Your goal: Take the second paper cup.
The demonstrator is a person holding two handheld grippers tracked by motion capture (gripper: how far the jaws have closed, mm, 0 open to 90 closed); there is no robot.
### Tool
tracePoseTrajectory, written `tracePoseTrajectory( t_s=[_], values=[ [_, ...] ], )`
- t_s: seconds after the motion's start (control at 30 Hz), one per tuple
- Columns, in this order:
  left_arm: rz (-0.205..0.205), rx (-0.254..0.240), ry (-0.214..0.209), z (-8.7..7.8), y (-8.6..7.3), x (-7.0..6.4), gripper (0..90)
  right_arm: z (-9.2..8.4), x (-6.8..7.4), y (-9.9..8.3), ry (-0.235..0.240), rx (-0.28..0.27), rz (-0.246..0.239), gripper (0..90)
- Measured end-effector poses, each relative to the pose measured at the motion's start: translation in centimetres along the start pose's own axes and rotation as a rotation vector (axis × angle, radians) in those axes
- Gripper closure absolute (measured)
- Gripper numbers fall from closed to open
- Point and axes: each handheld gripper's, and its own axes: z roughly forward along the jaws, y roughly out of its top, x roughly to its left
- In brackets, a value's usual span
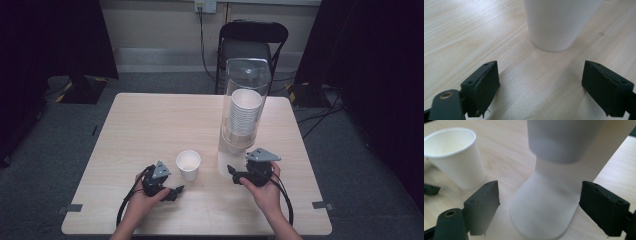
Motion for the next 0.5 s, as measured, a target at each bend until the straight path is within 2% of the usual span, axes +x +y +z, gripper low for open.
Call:
tracePoseTrajectory(
  t_s=[0.13,0.2,0.27,0.37,0.5],
  values=[
    [-0.001,-0.001,0.000,0.0,0.0,0.0,14.0,0.4,-0.3,0.8,-0.013,-0.015,0.012,16.2],
    [0.000,0.000,0.000,0.0,0.0,0.0,14.0,0.6,-0.5,1.1,-0.018,-0.041,0.010,13.5],
    [0.000,0.000,0.000,0.0,0.0,0.0,14.0,0.9,-0.8,1.3,-0.011,-0.071,0.032,14.1],
    [0.000,-0.001,0.000,0.0,0.0,0.0,14.0,1.2,-1.0,1.6,-0.020,-0.085,0.075,16.4],
    [0.000,-0.001,0.000,0.0,0.0,0.0,14.0,1.5,-1.3,2.1,-0.026,-0.128,0.098,19.7]
  ],
)
